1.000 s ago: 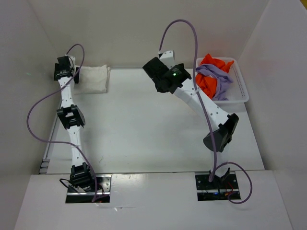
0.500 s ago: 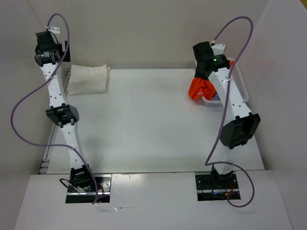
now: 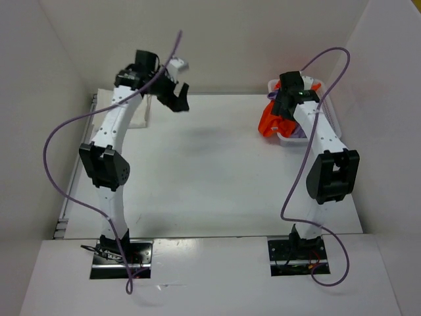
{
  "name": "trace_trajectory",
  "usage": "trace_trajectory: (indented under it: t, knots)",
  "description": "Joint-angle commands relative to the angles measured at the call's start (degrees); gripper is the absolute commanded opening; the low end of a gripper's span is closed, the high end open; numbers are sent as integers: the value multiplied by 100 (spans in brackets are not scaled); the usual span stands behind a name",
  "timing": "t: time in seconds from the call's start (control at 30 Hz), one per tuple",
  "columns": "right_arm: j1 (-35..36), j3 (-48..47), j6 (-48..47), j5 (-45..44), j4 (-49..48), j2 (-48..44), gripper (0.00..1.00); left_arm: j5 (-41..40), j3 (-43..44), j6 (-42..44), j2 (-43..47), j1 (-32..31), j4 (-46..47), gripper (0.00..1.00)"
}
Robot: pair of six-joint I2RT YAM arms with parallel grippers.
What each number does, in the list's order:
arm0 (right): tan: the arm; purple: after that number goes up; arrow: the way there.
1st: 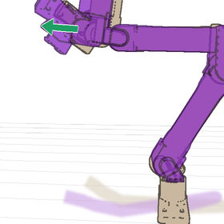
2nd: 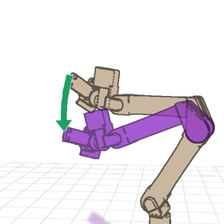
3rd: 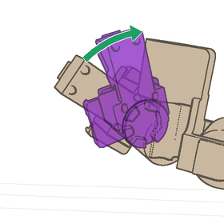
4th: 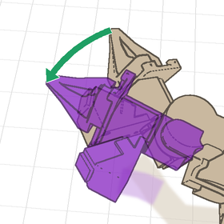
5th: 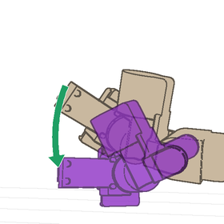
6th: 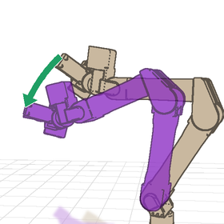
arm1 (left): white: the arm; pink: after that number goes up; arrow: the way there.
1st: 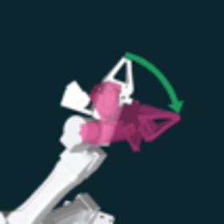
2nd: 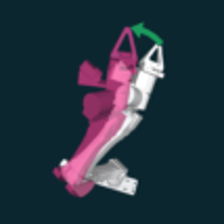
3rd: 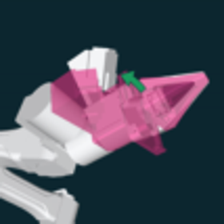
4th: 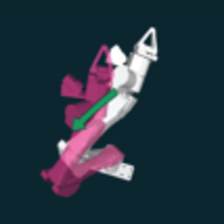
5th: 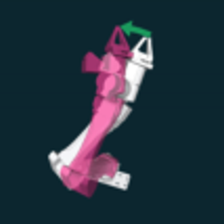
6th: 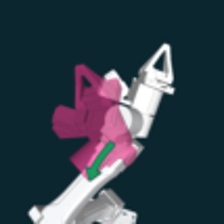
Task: Fold and stack the t-shirts
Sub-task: Grab crumpled tshirt from bin with the right arm
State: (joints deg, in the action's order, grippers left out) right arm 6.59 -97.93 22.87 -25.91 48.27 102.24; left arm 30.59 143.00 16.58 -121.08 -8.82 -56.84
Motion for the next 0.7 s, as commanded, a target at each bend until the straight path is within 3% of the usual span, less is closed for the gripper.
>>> trace_trajectory:
  t: [0.0,0.07,0.23,0.33,0.57,0.67]
  knots:
    - [-149,-147,-55,86,-679,392,92,-43,-2016,118,680,-232,1101,100]
    - [-149,-392,-55,86,-731,577,92,-463,-3305,-110,1155,-418,1937,100]
    - [-202,-823,-55,-378,-731,939,92,-632,-4797,-900,1534,-594,2615,100]
    - [-385,-965,444,-853,-731,1000,92,-861,-5525,-1042,1797,-726,2669,100]
    - [-588,-95,1034,-724,-1802,367,87,-1678,-5977,-805,2246,-937,2731,100]
    - [-764,-156,1175,-555,-1638,568,86,-1679,-5977,-753,2246,-937,2731,100]
